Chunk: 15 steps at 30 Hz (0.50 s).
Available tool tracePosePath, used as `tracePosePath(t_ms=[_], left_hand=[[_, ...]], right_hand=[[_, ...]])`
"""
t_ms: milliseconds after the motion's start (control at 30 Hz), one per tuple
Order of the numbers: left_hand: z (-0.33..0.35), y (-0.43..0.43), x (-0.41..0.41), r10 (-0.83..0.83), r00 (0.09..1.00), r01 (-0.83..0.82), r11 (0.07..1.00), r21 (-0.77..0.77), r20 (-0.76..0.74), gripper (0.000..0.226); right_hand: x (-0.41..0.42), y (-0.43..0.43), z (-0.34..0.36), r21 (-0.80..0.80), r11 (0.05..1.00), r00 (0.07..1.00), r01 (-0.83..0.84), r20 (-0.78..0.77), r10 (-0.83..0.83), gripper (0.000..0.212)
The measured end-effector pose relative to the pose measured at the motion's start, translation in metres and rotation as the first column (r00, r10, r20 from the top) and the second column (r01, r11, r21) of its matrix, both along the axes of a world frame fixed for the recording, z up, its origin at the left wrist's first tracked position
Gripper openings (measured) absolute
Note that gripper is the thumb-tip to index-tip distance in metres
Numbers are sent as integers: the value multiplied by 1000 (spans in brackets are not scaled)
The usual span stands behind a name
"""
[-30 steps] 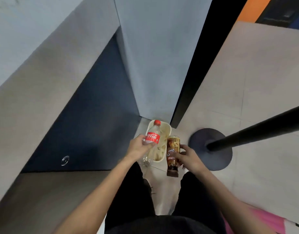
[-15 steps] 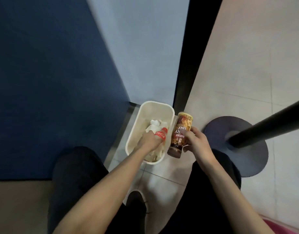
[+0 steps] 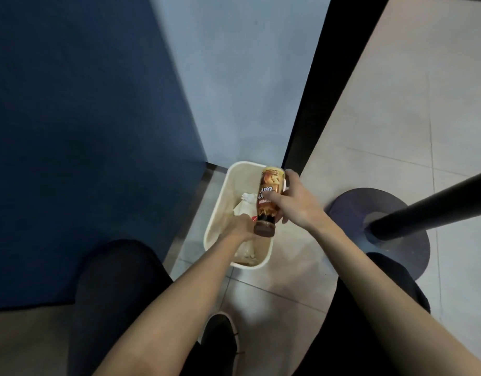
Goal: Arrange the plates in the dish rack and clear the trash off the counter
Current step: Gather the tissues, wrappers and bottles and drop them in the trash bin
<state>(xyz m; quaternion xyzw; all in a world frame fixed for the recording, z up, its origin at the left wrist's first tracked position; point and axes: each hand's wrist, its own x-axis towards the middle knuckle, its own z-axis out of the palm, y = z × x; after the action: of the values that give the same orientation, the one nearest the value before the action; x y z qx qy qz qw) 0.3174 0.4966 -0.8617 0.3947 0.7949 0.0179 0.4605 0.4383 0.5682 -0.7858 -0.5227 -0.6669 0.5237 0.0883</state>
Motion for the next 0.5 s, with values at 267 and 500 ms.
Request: tracePosePath(t_ms=[267, 500], left_hand=[[78, -30, -49, -62, 998, 59, 993, -99, -29, 20], [95, -14, -92, -185, 929, 194, 981, -4, -322, 16]], right_hand=[[-52, 14, -9, 6, 988, 956, -155, 253, 149, 46], [-80, -11, -44, -110, 972, 894, -205, 382, 232, 41]])
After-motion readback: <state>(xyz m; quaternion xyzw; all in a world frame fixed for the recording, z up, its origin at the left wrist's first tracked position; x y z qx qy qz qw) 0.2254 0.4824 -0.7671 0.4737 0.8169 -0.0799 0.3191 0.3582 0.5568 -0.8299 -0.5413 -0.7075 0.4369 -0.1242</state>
